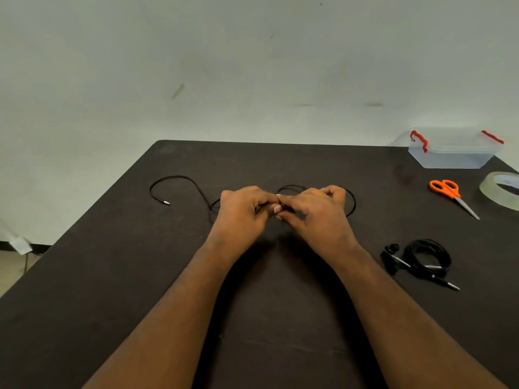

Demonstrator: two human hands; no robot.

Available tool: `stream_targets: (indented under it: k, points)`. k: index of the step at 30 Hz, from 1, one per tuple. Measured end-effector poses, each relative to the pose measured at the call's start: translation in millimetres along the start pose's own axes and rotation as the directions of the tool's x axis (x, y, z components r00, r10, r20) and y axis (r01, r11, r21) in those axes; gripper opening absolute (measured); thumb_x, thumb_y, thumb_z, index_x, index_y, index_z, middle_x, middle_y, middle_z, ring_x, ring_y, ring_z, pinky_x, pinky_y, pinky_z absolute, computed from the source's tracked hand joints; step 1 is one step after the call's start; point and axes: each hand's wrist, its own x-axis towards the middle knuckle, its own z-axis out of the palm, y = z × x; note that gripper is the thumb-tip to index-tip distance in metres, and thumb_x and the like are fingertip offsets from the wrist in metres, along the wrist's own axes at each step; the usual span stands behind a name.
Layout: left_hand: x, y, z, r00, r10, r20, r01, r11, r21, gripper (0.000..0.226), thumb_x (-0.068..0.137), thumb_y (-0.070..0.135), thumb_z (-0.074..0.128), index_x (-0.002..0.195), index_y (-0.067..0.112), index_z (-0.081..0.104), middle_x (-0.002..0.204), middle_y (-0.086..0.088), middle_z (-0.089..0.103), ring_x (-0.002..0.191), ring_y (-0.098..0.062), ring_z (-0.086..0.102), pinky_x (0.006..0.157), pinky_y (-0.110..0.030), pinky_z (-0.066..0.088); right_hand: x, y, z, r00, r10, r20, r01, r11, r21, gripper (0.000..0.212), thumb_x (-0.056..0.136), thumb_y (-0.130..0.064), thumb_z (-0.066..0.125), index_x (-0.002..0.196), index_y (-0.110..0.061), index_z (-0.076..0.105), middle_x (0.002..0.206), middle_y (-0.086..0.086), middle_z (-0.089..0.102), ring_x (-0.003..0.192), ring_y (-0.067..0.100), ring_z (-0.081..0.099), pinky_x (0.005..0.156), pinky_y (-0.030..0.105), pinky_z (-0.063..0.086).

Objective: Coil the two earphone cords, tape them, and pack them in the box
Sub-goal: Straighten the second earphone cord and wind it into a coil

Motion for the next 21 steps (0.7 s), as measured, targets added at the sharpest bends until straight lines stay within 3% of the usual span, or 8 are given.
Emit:
stream_targets:
  k: [2,5,9,11,14,17,21]
  points:
    - [0,-1,-4,0.999,-0.009,0.04,0.011,0.998,-0.061,0.005,0.081,0.018,0.073,0.084,0.021,0.076,0.067,0.02,0.057,0.066,0.006,0.055,0.067,-0.013,0.041,0,3,-2,1.0,-0.018,0.011,0.018,1.0,0.003,0.017,0.082,-0.042,0.063,0.092,-0.033,0.073,0.067,-0.014,0.066,0.07,0.011,0.059,0.078,0.033,0.021]
    - [1,0,-9,0.993,-0.029,0.111,0.04,0.995,-0.096,0.006,0.082,0.017,0.073,0.087,0.02,0.077,0.075,0.009,0.067,0.07,-0.003,0.06,0.065,-0.01,0.042,0,6,-5,1.0,0.005,0.023,-0.007,0.996,0.094,0.012,0.08,-0.039,0.067,0.085,-0.033,0.075,0.064,-0.016,0.065,0.067,0.01,0.058,0.078,0.034,0.023]
    - [2,-11,-20,0.993,-0.117,0.023,0.118,0.989,-0.092,0.007,0.081,0.01,0.074,0.086,0.014,0.076,0.076,0.007,0.067,0.067,0.005,0.058,0.065,-0.004,0.037,0,17,-12,0.975,0.223,0.024,-0.215,0.9,0.379,0.014,0.076,-0.035,0.073,0.085,-0.025,0.078,0.073,-0.019,0.069,0.073,0.003,0.065,0.08,0.046,0.047]
    - [3,-23,-33,0.98,-0.187,-0.062,0.181,0.979,-0.09,0.007,0.081,0.008,0.073,0.086,0.012,0.076,0.076,0.006,0.066,0.068,0.005,0.057,0.066,-0.003,0.038,2,19,-16,0.924,0.383,-0.002,-0.332,0.803,0.495,0.01,0.076,-0.025,0.078,0.085,-0.021,0.078,0.077,-0.02,0.067,0.075,0.001,0.066,0.077,0.037,0.054]
    - [-3,-41,-56,0.933,-0.288,-0.214,0.288,0.957,-0.031,0.008,0.083,0.011,0.071,0.088,0.015,0.076,0.078,0.006,0.067,0.067,0.005,0.057,0.067,-0.009,0.042,4,14,-21,0.851,0.525,0.021,-0.431,0.675,0.598,0.006,0.078,-0.019,0.077,0.081,-0.023,0.076,0.081,-0.01,0.071,0.081,0.003,0.066,0.074,0.022,0.053]
    - [-14,-55,-71,0.861,-0.358,-0.361,0.385,0.923,0.004,0.008,0.085,0.015,0.069,0.088,0.019,0.075,0.078,0.006,0.065,0.066,0.001,0.058,0.073,-0.023,0.051,6,16,-26,0.783,0.622,-0.001,-0.455,0.573,0.681,0.008,0.081,-0.016,0.074,0.076,-0.022,0.075,0.078,-0.007,0.073,0.082,0.011,0.069,0.076,0.027,0.055]
    - [-12,-52,-70,0.863,-0.276,-0.424,0.367,0.919,0.147,0.01,0.087,0.018,0.065,0.082,0.022,0.072,0.074,0.012,0.061,0.072,-0.011,0.061,0.082,-0.048,0.048,7,29,-31,0.676,0.735,-0.052,-0.44,0.459,0.772,0.024,0.082,-0.009,0.073,0.068,-0.029,0.072,0.072,-0.003,0.071,0.078,0.016,0.07,0.079,0.031,0.056]
